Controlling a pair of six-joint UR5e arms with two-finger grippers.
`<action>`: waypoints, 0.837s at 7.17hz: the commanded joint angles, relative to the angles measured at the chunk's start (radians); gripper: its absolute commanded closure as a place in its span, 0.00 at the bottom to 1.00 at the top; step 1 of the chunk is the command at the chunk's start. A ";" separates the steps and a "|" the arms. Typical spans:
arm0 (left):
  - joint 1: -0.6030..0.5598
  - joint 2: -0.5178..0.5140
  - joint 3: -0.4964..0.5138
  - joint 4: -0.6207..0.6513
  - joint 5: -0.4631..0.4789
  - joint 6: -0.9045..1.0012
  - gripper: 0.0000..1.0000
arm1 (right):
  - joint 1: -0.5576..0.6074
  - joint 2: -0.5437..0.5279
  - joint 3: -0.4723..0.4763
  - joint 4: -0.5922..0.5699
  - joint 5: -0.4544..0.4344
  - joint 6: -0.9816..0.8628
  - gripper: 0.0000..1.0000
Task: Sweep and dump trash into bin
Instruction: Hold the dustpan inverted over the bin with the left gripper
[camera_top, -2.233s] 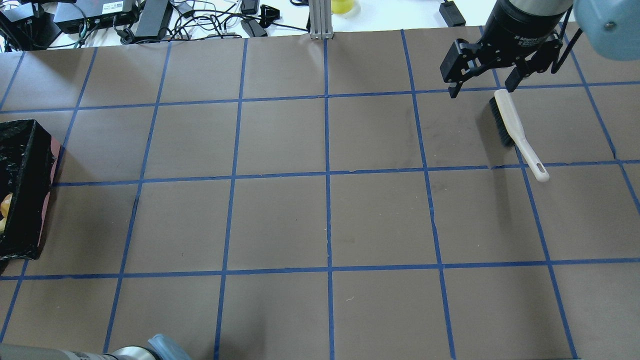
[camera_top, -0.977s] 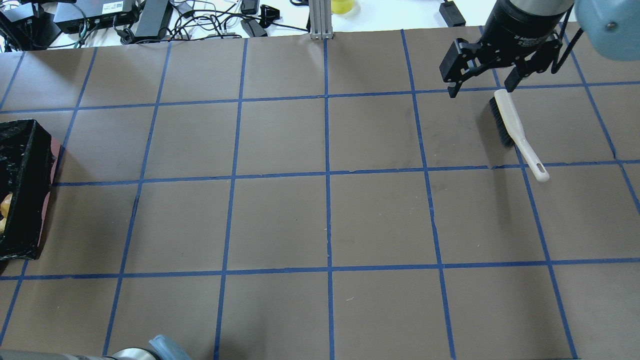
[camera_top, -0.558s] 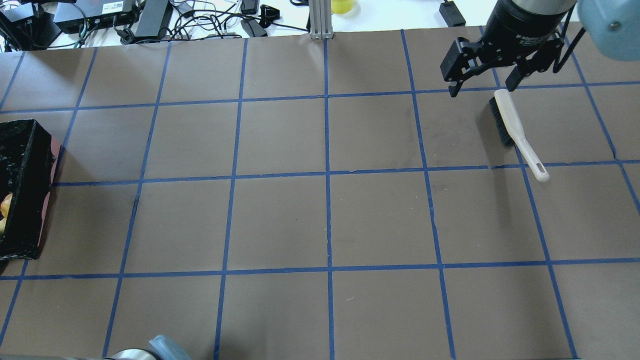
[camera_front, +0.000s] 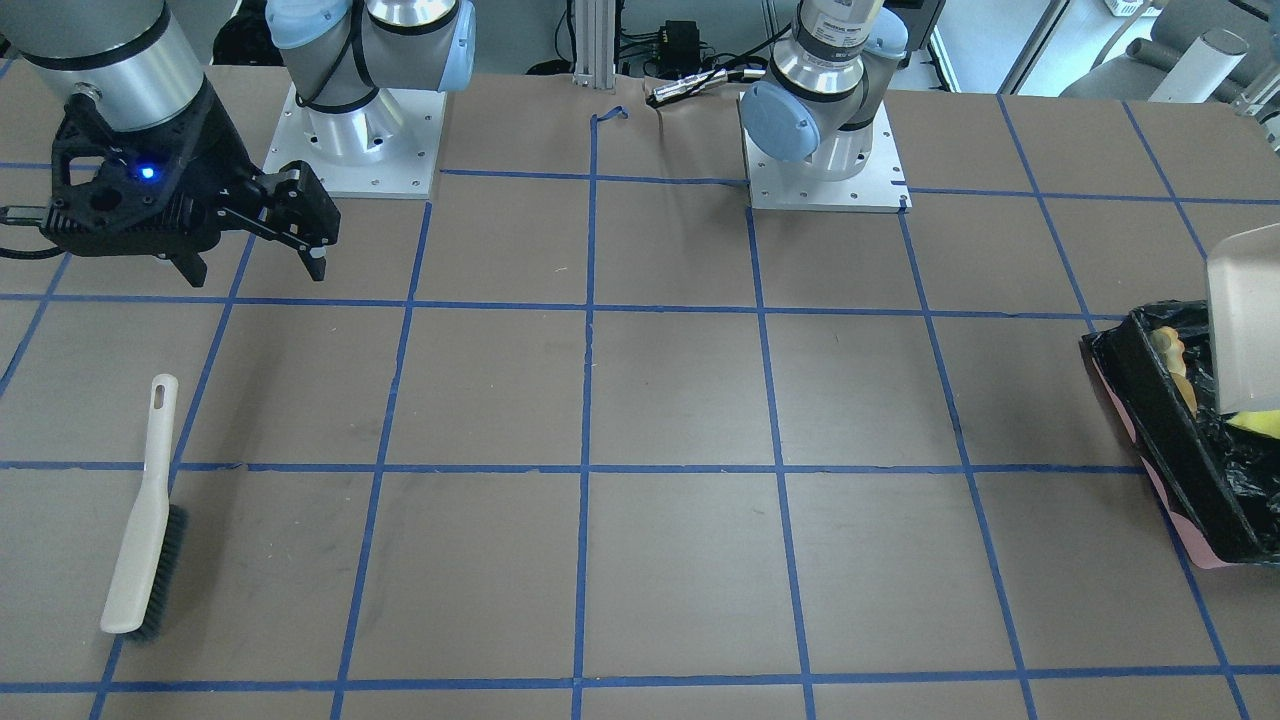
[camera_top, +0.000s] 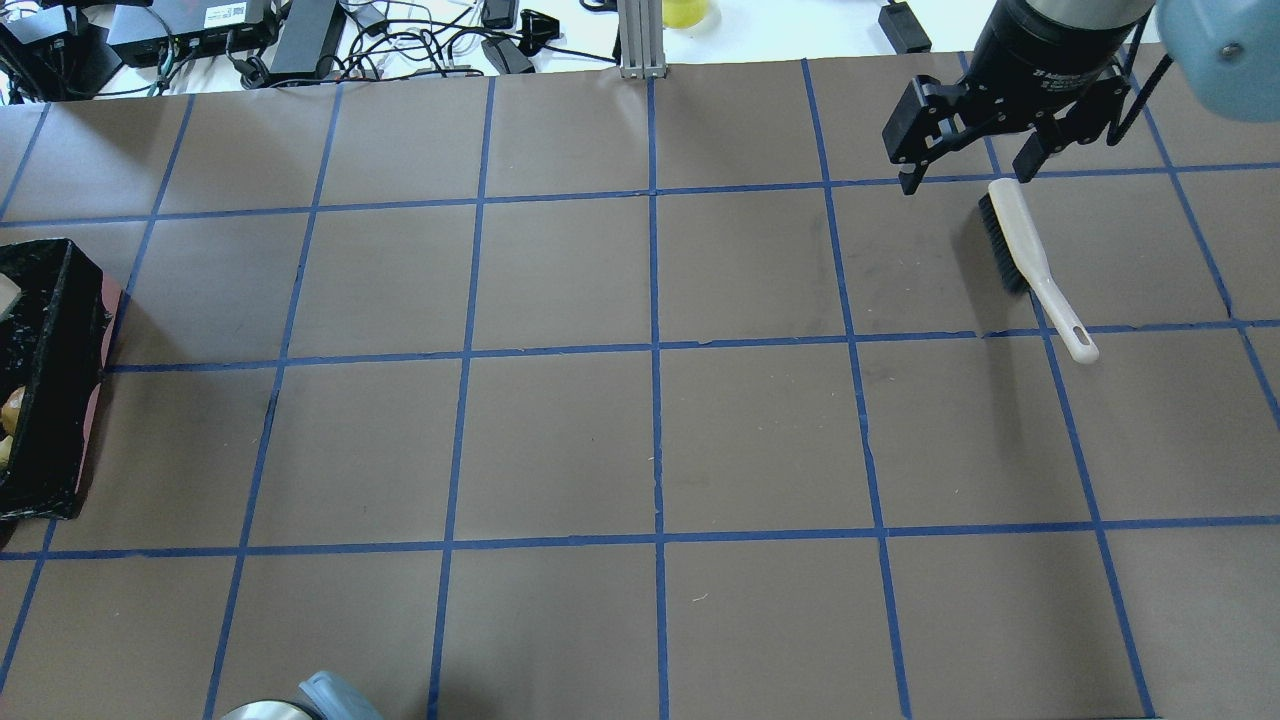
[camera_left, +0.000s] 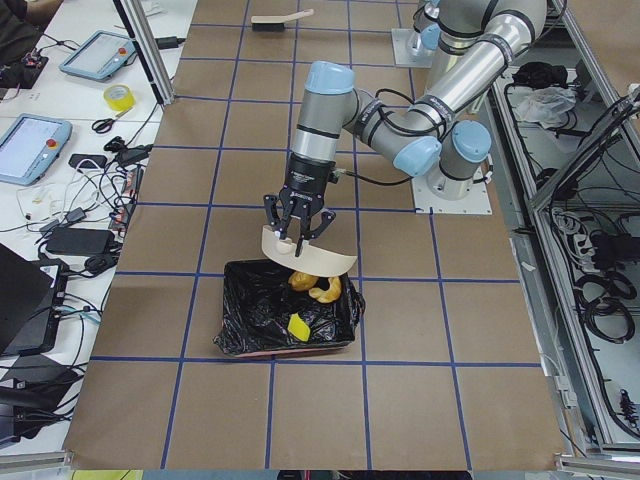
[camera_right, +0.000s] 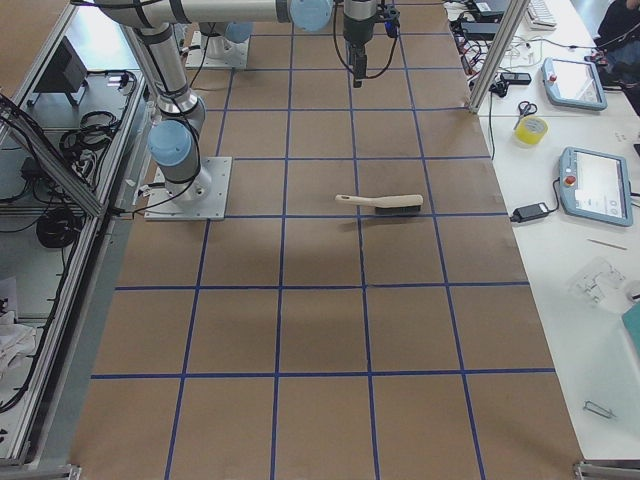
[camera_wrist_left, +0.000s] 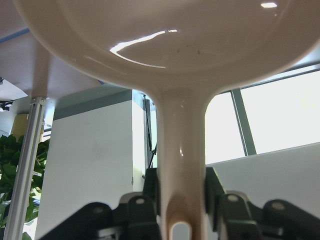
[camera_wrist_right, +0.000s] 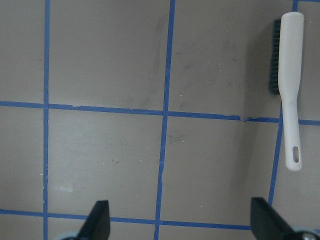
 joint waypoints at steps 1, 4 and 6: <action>-0.044 0.014 0.044 -0.223 -0.078 -0.180 1.00 | 0.000 0.000 0.000 0.000 0.000 0.000 0.00; -0.234 0.004 0.040 -0.366 -0.067 -0.514 1.00 | 0.000 0.000 0.000 0.000 -0.003 0.000 0.00; -0.356 -0.010 0.012 -0.389 -0.066 -0.699 1.00 | 0.000 0.000 0.000 0.000 0.000 0.003 0.00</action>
